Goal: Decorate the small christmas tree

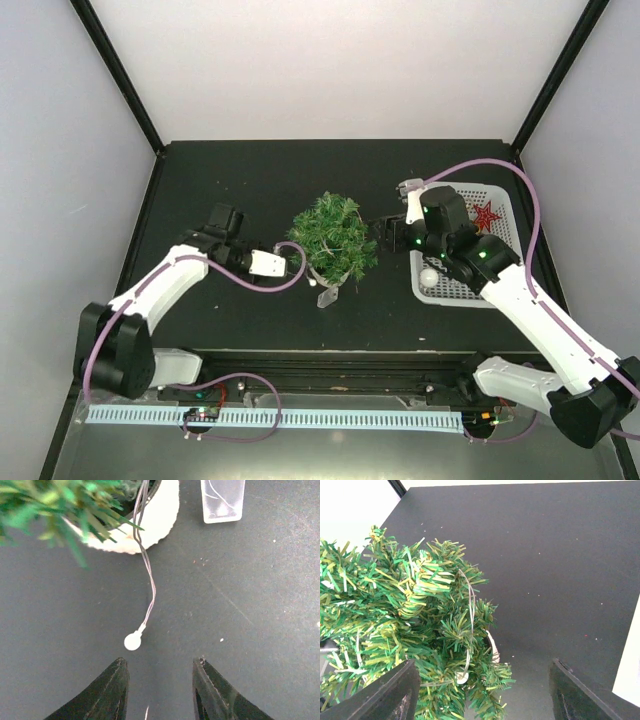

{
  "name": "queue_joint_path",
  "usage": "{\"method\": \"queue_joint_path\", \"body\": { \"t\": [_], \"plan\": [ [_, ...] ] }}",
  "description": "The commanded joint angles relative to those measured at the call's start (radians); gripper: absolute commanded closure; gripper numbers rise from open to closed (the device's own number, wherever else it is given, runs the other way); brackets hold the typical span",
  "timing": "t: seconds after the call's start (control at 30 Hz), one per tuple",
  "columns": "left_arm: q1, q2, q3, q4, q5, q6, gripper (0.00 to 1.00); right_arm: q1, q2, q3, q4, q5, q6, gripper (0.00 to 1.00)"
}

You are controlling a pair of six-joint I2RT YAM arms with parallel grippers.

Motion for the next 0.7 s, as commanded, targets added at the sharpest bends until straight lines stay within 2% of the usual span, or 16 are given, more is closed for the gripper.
{"method": "queue_joint_path", "body": {
  "t": [0.0, 0.23, 0.43, 0.67],
  "plan": [
    [0.015, 0.131, 0.021, 0.055, 0.136, 0.045, 0.63, 0.004, -0.04, -0.012, -0.028, -0.02, 0.024, 0.29],
    [0.043, 0.347, 0.144, 0.006, 0.157, 0.06, 0.59, 0.004, -0.062, 0.0, -0.059, -0.006, 0.029, 0.28],
    [0.054, 0.404, 0.169, 0.067, 0.132, 0.046, 0.55, 0.004, -0.057, 0.001, -0.057, -0.016, 0.035, 0.28],
    [0.06, 0.507, 0.243, -0.024, 0.045, 0.089, 0.47, 0.004, -0.05, 0.012, -0.057, -0.021, 0.039, 0.28]
  ]
}}
